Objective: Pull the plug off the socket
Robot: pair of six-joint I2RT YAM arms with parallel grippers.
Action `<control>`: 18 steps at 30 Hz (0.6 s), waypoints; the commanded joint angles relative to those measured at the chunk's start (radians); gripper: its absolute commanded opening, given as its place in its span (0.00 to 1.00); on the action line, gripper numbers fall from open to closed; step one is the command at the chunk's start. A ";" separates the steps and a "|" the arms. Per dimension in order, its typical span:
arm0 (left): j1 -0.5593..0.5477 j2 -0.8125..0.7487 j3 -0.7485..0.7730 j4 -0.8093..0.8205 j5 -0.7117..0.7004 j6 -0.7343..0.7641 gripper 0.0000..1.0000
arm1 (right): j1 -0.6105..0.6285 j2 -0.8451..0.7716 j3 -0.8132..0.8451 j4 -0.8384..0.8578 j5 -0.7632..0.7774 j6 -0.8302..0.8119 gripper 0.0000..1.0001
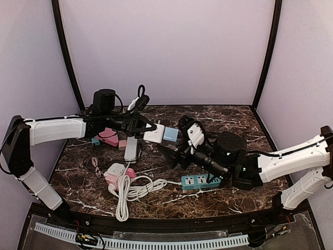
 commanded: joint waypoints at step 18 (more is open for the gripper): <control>0.041 -0.112 0.165 -0.578 -0.217 0.547 0.18 | -0.100 -0.228 0.066 -0.512 -0.249 0.204 0.99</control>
